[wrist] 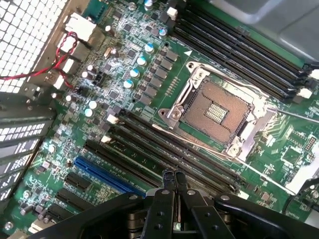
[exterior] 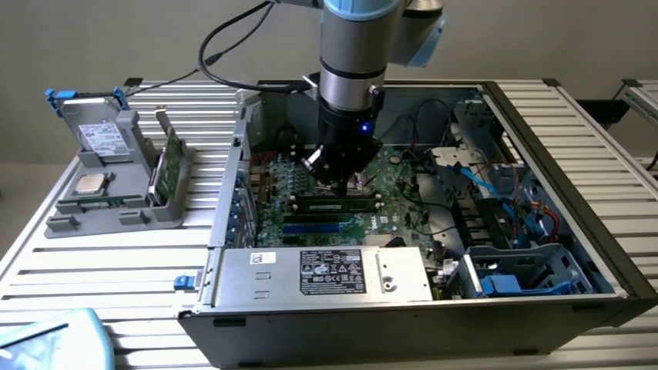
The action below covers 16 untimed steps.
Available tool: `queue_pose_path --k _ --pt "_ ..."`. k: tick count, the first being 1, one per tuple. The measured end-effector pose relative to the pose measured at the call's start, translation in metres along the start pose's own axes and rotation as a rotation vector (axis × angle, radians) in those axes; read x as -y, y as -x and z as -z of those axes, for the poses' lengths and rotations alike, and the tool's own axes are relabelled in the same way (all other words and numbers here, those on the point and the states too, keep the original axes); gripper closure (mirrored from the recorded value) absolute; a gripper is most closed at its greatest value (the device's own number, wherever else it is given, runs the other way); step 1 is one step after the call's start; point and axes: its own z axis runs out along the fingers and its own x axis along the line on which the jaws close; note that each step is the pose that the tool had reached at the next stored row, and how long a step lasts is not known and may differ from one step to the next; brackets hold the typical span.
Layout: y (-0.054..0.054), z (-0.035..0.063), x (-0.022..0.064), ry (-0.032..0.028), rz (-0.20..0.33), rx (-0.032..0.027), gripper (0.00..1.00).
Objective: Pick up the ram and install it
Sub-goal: 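Press down the ram until it locks into place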
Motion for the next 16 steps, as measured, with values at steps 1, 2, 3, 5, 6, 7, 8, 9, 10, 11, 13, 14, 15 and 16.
queue_pose_path --k 1,2,3,5,6,7,8,9,10,11,13,14,15,16 --pt "0.0 0.0 0.0 0.0003 -0.016 0.0004 0.89" --pt "0.0 0.0 0.0 0.0006 -0.031 0.0007 0.89" --pt "0.0 0.0 0.0 0.0009 -0.047 0.001 0.89" --pt "0.0 0.0 0.0 0.0014 -0.078 0.0017 0.89" --pt "0.0 0.0 0.0 0.0017 -0.093 0.002 0.89" --pt "0.0 0.0 0.0 0.0019 -0.109 0.0024 0.89" --pt "0.0 0.0 0.0 0.0021 -0.125 0.0027 0.89" --pt "0.0 0.0 0.0 0.0024 -0.14 0.003 0.89" --pt "0.0 0.0 0.0 0.0027 -0.156 0.0034 0.89" --pt "0.0 0.0 0.0 0.003 -0.171 0.0037 0.89" --pt "0.0 0.0 0.0 0.0035 -0.202 0.0044 0.89" --pt "0.0 0.0 0.0 0.0038 -0.218 0.0048 0.89" --pt "0.0 0.0 0.0 0.0041 -0.233 0.0052 0.89" --pt "0.0 0.0 0.0 0.0043 -0.248 0.0055 0.89"
